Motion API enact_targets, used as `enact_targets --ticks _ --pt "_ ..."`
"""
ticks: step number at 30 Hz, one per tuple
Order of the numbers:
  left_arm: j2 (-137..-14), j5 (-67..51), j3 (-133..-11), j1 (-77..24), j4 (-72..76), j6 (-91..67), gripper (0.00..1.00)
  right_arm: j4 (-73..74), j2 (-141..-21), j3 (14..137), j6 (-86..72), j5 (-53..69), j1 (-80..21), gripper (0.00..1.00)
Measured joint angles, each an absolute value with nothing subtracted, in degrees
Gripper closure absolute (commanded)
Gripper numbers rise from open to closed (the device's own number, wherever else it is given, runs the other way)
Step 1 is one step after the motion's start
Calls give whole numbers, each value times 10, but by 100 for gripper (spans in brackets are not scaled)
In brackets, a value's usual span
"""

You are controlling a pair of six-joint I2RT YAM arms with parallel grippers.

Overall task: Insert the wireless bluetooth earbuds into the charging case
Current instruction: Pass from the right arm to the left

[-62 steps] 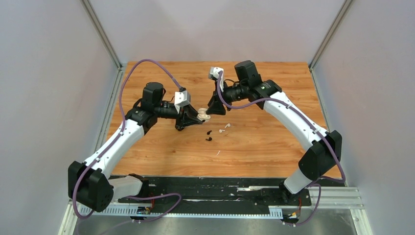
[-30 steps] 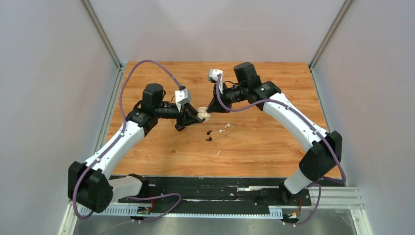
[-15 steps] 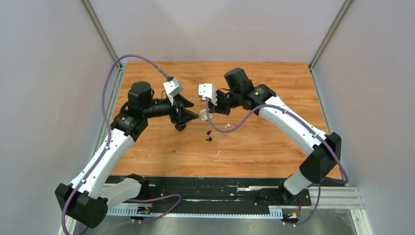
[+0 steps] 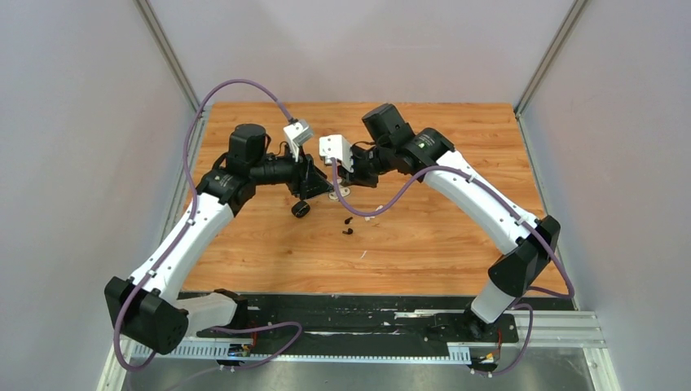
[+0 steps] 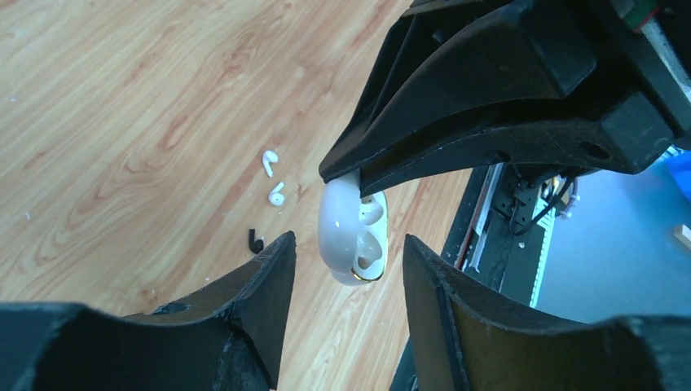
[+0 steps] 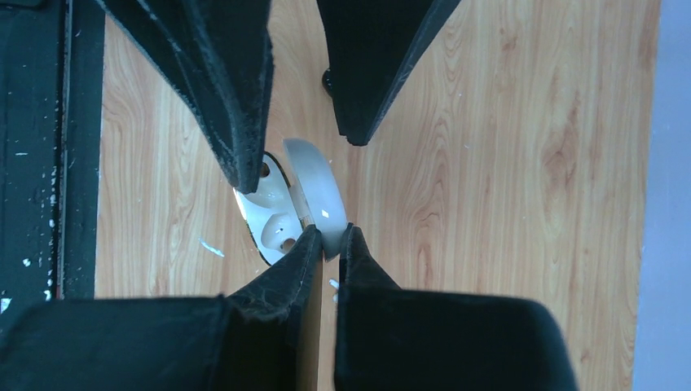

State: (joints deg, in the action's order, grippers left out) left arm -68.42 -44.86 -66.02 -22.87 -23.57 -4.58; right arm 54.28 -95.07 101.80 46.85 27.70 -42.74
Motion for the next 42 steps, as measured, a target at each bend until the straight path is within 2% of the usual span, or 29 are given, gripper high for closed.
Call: enact_targets --ticks 8,15,27,37,42 --pt "-700 -477 -661 -229 -239 -46 49 576 -952 1018 471 280 -445 100" --pt "-717 -498 -661 -229 -238 -47 44 581 -952 1018 467 280 -452 100" --pt "-719 -524 -661 -229 -240 -44 46 580 -955 1018 461 279 -452 100" --pt "-722 -526 -648 -229 -234 -37 54 580 -955 1018 444 279 -452 100" --pt "-727 -529 -640 -229 -233 -35 55 580 -955 1018 438 279 -452 100"
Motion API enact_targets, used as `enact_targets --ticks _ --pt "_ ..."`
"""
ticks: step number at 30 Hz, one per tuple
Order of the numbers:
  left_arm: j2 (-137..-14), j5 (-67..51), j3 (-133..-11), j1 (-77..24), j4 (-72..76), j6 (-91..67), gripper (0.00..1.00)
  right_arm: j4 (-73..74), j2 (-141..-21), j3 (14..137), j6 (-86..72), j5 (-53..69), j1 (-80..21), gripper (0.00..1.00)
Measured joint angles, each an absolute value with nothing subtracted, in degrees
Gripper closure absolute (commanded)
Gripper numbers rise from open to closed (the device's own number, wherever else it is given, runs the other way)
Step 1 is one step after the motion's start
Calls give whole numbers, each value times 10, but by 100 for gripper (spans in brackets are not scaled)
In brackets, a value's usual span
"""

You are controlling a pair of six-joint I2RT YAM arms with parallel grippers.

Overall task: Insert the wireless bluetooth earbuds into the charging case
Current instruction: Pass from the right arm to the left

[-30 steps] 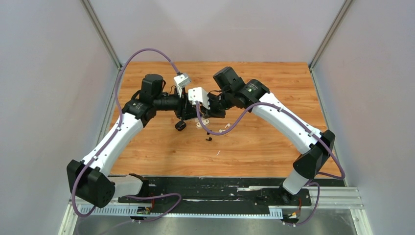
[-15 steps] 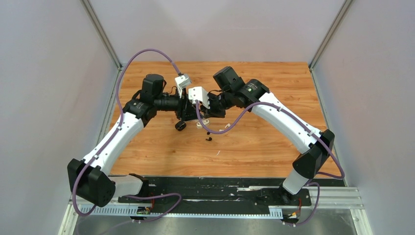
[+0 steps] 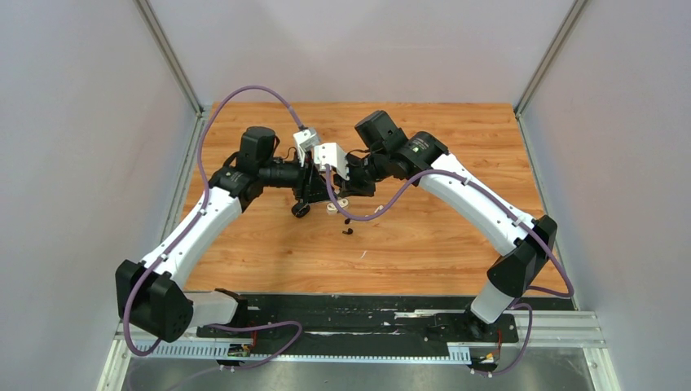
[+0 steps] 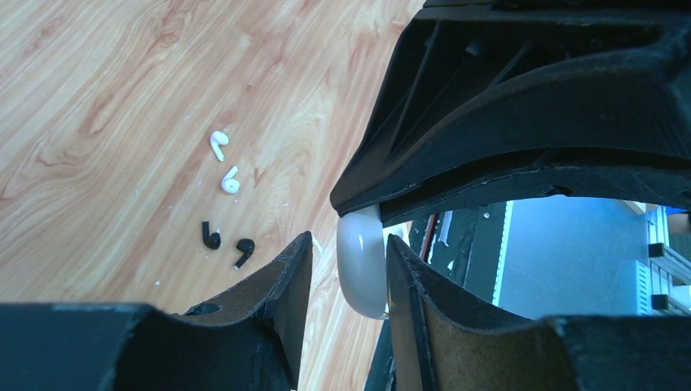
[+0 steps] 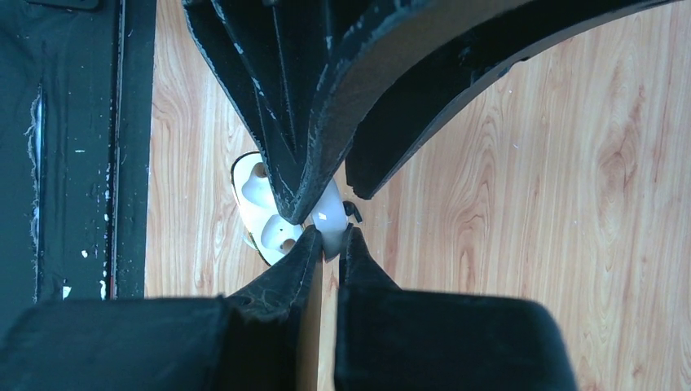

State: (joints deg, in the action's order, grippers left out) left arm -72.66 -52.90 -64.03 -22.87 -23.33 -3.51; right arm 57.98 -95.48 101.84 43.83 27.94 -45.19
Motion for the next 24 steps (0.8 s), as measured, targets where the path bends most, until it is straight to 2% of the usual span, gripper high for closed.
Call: enact_targets --ticks 5,10,14,17,21,24 --pt "-728 -535 -638 -229 -229 -35 65 579 -955 1018 435 279 -452 100" --pt "-729 -543 -638 -229 -227 -33 86 579 -956 1018 433 279 -452 100" --pt "-731 -548 -638 -229 -222 -25 98 578 -956 1018 426 277 -451 90" --pt "-732 -549 -638 -229 -218 -17 100 578 -956 1018 423 274 -451 81" --pt "-732 -543 -629 -228 -208 -10 100 575 -956 1020 421 268 -451 75" --pt "-729 -543 -623 -229 -205 -7 100 570 -956 1021 413 259 -449 66"
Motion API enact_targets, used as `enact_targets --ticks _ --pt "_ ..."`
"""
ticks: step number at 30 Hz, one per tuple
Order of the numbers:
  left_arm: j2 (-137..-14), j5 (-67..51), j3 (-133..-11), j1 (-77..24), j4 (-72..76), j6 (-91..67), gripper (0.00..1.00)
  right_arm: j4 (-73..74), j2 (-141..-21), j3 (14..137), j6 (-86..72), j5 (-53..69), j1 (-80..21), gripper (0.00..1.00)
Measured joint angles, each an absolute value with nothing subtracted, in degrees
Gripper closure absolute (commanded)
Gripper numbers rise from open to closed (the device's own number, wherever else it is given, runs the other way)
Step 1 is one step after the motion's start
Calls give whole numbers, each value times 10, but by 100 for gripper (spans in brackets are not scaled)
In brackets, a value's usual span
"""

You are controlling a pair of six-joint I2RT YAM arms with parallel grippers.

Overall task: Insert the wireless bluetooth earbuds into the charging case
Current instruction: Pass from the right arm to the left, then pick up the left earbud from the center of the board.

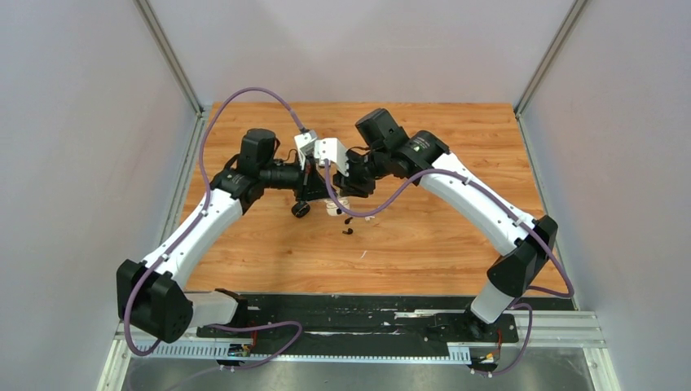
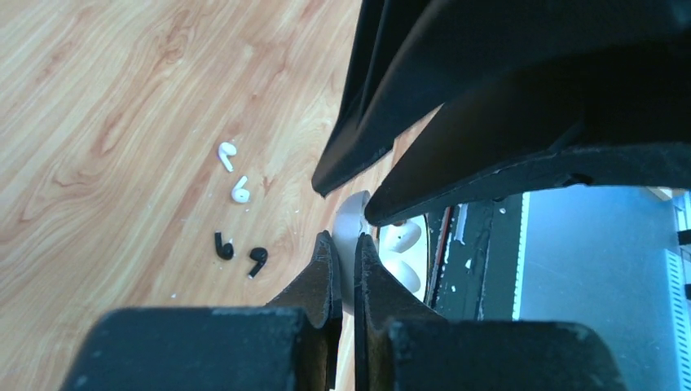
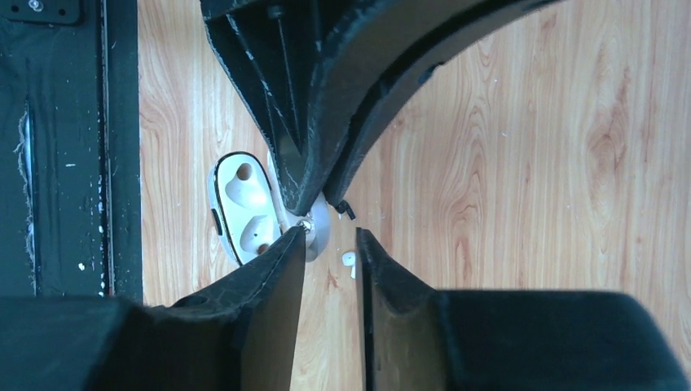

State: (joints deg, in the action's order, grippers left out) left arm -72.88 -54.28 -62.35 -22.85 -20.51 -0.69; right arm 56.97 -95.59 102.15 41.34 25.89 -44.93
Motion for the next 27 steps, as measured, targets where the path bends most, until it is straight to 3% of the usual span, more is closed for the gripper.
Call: enact_targets --ticks 8,16,21,27 --pt "-682 -524 -606 -229 -207 39 100 557 -892 1015 354 271 -381 53" --pt "-589 -482 -598 -229 -220 170 100 482 -724 815 267 331 -262 52" --pt "-530 -449 -587 -229 -221 267 100 426 -738 672 230 343 -234 52" --pt "-554 -409 -587 -230 -238 313 100 391 -793 615 239 345 -234 59"
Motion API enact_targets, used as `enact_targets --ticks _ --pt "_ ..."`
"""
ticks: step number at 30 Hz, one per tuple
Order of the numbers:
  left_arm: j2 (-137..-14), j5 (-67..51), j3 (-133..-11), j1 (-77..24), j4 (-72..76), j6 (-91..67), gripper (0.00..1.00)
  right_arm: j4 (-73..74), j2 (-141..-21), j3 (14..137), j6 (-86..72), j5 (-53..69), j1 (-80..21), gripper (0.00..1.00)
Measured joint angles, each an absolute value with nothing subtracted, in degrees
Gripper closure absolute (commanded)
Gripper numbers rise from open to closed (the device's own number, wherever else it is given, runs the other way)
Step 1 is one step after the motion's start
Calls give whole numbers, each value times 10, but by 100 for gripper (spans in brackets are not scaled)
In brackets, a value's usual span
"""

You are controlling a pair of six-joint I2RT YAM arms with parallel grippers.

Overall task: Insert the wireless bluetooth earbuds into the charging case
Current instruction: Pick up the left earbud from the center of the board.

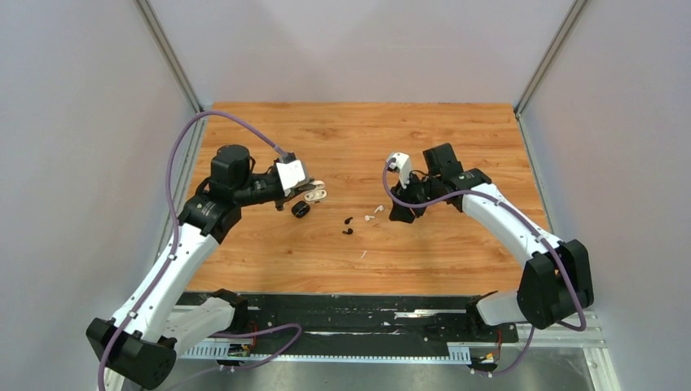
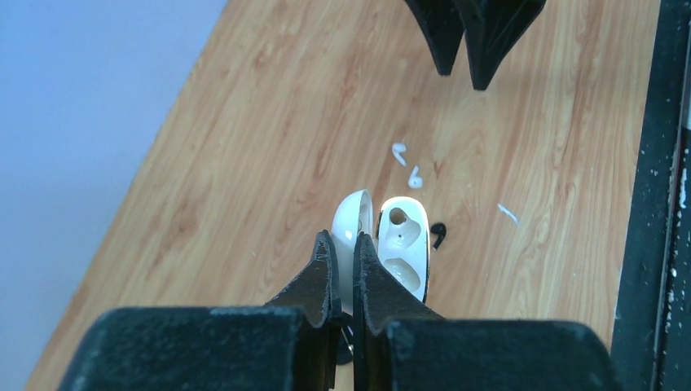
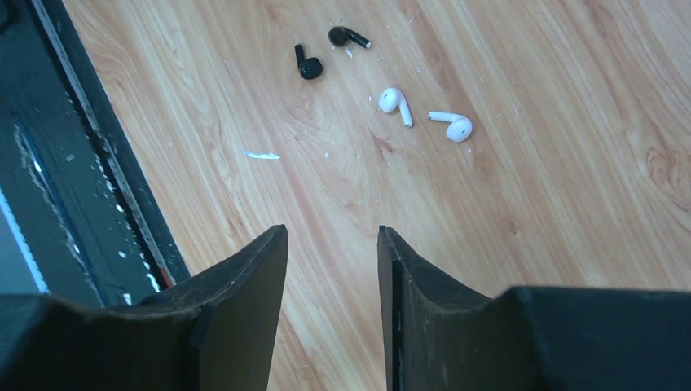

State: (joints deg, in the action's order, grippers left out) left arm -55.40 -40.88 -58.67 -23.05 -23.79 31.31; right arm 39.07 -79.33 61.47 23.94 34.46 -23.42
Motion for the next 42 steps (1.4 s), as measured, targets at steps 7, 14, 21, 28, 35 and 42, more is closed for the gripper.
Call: enact_targets --ticks 7,14,21,28,35,42 --pt "-558 -386 -578 -231 -260 296 100 360 -853 617 316 329 -234 67" --pt "-550 -382 -555 -231 -260 266 100 311 -950 637 227 279 -235 60" --pt "-550 -378 -551 -231 -259 253 100 280 -999 652 157 258 -235 60" --pt "-550 -378 -541 -231 -258 244 100 263 -1030 663 139 251 -235 58" --pt "-550 -379 -540 -231 -255 243 100 251 -1065 683 138 248 -235 57" --pt "-550 -379 -536 -227 -250 243 100 246 -1091 697 138 245 -235 58"
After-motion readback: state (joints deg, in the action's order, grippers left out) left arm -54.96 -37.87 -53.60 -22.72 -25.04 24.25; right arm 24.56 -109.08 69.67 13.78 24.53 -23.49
